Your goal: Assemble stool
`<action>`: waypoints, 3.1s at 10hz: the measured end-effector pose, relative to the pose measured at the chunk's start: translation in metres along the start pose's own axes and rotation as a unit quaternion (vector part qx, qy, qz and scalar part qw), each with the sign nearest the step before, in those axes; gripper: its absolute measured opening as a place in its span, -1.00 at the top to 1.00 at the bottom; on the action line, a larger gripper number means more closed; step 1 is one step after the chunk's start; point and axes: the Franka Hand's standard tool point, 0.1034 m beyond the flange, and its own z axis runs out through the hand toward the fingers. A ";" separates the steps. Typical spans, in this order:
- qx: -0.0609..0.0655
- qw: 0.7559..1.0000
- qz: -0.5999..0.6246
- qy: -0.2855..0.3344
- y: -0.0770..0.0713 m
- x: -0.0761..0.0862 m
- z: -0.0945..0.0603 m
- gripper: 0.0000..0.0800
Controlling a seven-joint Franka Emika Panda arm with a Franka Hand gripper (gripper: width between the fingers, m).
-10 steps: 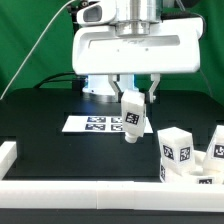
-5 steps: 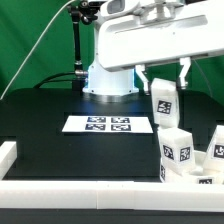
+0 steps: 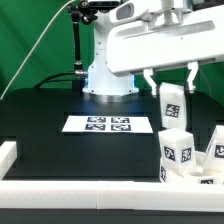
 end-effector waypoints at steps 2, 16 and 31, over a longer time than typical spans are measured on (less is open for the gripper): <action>0.006 1.000 -0.013 0.007 -0.013 -0.002 0.002 0.18; 0.002 0.998 -0.026 0.055 -0.007 -0.019 0.013 0.18; -0.004 0.999 -0.029 0.045 -0.001 -0.033 0.027 0.18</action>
Offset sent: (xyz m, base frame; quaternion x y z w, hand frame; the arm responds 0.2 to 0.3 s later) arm 0.0000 0.0000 0.0000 0.0000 0.0650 0.0000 0.9979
